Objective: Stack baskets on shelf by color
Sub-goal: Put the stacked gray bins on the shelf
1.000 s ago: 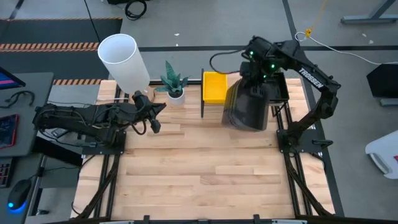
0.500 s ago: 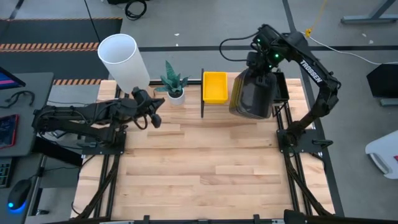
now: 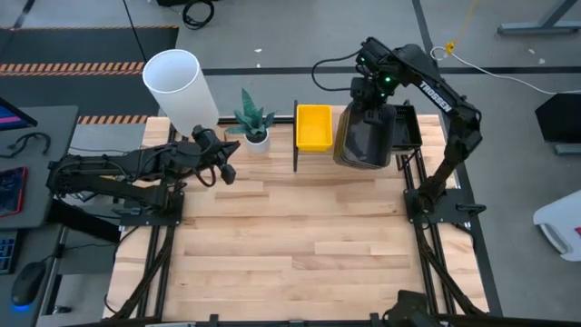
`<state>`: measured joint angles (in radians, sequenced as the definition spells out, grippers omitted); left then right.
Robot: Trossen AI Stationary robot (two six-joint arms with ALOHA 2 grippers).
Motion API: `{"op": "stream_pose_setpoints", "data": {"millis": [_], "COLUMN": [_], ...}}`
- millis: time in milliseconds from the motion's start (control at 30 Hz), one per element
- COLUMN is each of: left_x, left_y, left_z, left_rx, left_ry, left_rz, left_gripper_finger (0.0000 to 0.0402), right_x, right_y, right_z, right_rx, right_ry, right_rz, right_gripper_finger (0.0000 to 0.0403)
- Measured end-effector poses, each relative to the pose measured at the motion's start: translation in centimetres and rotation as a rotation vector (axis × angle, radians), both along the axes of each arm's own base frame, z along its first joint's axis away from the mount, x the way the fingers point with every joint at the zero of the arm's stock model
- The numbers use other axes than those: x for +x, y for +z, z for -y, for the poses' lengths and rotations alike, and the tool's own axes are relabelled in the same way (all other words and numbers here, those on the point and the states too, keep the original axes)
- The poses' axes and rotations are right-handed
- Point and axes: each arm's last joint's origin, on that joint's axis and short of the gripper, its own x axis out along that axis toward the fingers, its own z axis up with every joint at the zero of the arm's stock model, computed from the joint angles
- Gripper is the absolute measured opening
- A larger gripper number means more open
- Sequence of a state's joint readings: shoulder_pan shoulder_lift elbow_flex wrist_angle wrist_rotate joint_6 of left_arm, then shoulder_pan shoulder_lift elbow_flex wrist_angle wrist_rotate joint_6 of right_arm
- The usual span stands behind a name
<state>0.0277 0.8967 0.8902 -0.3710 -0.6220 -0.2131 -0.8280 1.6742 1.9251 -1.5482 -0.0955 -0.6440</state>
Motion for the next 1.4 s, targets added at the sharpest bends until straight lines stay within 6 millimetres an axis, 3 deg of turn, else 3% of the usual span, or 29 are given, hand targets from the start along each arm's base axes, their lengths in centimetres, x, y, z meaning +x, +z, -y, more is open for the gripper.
{"op": "stream_pose_setpoints", "data": {"millis": [733,1000,1400], "left_x": [0.1,0.1,0.1], "left_y": [0.0,0.0,-0.1], "left_z": [0.1,0.2,0.2], "left_rx": [-0.025,-0.028,-0.031], "left_ry": [-0.042,-0.05,-0.056], "left_rz": [0.006,0.005,0.0], "left_gripper_finger": [0.0014,0.0014,0.0018], "right_x": [2.5,3.2,3.8], "right_y": [-3.3,-4.4,-4.4], "right_z": [2.8,3.8,4.6], "right_rx": [-0.005,-0.043,-0.136], "right_ry": [0.054,0.042,0.047], "right_rz": [-0.081,-0.125,-0.108], "right_gripper_finger": [0.0025,0.0071,0.013]}}
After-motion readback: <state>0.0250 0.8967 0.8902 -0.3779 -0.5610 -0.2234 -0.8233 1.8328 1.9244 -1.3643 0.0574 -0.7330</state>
